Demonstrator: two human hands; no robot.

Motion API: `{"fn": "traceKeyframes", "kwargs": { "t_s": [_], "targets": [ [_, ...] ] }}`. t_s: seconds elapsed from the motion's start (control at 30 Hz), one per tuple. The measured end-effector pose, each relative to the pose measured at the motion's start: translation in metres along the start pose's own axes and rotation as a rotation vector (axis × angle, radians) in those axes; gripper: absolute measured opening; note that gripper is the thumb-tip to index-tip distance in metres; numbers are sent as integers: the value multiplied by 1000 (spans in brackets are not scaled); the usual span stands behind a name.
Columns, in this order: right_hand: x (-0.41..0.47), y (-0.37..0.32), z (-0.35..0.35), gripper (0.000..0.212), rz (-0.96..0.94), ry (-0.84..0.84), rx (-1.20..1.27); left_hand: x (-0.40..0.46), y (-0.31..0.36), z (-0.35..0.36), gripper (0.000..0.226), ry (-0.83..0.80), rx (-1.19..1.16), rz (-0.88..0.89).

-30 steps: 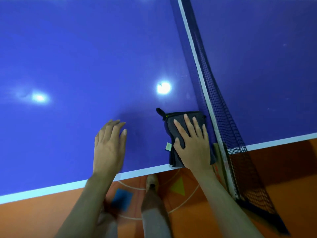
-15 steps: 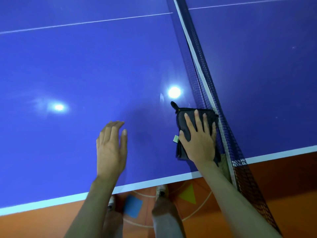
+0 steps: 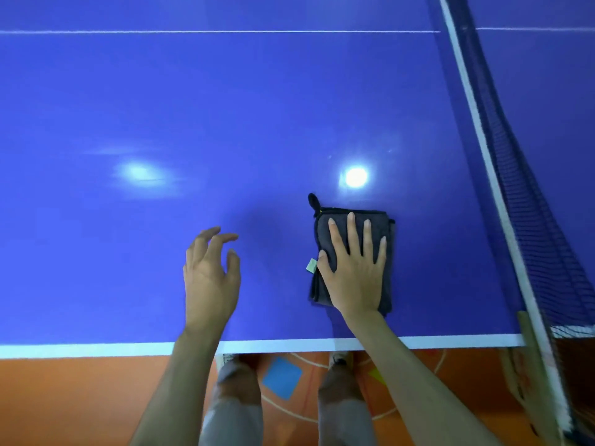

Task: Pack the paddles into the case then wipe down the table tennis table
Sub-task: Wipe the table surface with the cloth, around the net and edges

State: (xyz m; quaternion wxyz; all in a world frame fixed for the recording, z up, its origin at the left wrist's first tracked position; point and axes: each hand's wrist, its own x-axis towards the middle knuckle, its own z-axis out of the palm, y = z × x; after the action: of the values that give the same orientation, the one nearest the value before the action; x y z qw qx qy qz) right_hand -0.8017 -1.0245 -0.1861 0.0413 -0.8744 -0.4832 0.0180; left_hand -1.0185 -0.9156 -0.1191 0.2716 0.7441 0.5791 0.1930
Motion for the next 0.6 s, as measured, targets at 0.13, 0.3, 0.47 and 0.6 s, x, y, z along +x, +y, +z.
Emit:
{"fn": "traceKeyframes", "kwargs": {
  "t_s": [0.13,0.3,0.47,0.6],
  "targets": [
    [-8,-86,8,65,-47,12,4,12,-62,-44,26,17,58,-9],
    [-16,-196,16,64,-82,5,15,32,-134,-94,25,28,87,-6],
    [-26,-296,26,65,-132,-16,43,46,-179,-138,29,29,130,-12],
    [-18,-332,31,63,-89,-8,55,49,-200,-158,28,9,146,-19]
  ]
}}
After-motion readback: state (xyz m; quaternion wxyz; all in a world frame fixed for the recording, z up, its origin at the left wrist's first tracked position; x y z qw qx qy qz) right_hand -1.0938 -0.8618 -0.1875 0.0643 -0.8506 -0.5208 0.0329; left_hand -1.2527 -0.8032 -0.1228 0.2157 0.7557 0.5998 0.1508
